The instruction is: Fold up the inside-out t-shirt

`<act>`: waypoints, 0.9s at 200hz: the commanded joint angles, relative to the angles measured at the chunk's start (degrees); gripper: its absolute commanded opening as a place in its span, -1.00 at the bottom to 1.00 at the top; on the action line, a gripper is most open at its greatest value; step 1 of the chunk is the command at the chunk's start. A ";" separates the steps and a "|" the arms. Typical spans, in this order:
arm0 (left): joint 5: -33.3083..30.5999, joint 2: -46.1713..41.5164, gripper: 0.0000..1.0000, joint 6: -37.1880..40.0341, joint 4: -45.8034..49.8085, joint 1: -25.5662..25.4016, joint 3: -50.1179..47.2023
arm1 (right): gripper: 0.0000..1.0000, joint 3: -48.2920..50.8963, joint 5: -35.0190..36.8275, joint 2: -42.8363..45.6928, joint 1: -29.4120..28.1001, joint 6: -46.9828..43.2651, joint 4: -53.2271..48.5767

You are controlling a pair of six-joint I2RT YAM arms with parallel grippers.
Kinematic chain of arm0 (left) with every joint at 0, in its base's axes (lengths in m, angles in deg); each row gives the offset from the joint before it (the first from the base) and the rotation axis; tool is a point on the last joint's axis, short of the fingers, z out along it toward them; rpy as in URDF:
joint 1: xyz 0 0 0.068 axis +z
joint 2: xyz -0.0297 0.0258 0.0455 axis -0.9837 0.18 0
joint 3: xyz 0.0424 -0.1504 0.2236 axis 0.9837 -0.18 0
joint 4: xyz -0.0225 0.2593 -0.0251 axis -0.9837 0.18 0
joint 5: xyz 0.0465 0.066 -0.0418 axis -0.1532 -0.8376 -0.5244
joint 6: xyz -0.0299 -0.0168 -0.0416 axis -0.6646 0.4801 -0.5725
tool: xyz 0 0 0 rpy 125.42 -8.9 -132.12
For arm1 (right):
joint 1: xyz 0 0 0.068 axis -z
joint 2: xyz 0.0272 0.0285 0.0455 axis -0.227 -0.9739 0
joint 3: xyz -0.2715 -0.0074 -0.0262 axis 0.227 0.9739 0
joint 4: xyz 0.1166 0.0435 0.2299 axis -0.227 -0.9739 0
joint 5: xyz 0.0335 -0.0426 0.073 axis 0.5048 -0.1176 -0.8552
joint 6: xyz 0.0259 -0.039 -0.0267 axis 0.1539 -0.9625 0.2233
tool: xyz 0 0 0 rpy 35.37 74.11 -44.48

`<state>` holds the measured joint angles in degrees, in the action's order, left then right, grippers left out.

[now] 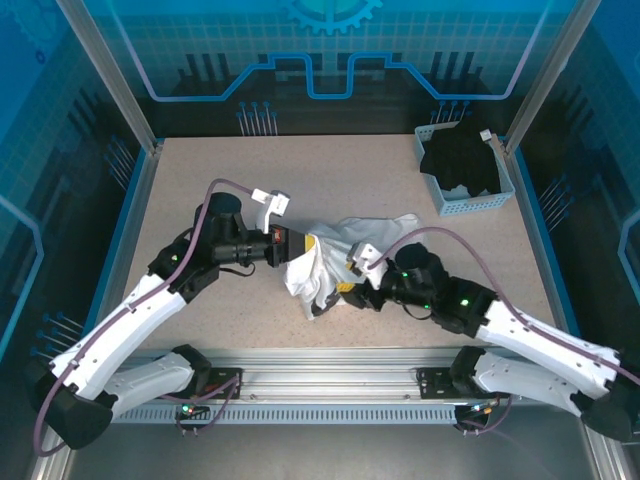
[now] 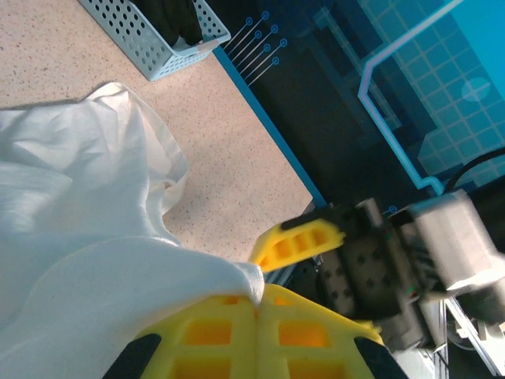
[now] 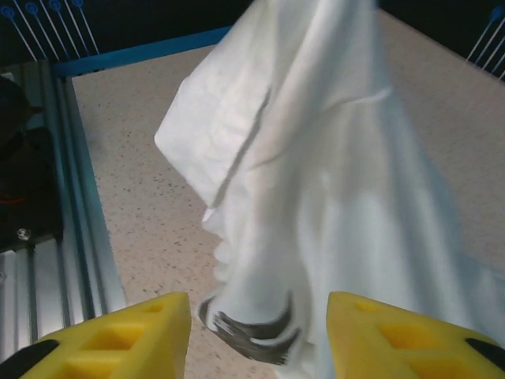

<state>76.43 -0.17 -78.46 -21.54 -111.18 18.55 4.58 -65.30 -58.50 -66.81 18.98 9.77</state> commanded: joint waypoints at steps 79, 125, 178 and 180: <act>-4.37 -1.97 -1.00 -0.23 1.29 2.82 1.54 | -0.80 2.19 -9.37 -14.25 5.55 6.22 25.46; -19.70 -1.13 -1.00 -0.03 1.93 5.88 -0.23 | -1.00 6.48 -36.37 -5.14 14.69 3.84 24.54; -22.36 4.91 -0.78 1.66 1.21 6.06 -0.51 | -1.00 7.06 -40.63 -2.88 17.39 4.47 24.13; -22.12 4.99 -0.76 1.70 1.23 6.06 -0.54 | -1.00 7.02 -40.48 -2.96 17.44 4.47 24.10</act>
<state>59.95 3.08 -78.09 -19.66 -106.37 18.53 10.85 -99.55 -61.94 -49.91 23.81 33.42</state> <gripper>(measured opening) 0.091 0.063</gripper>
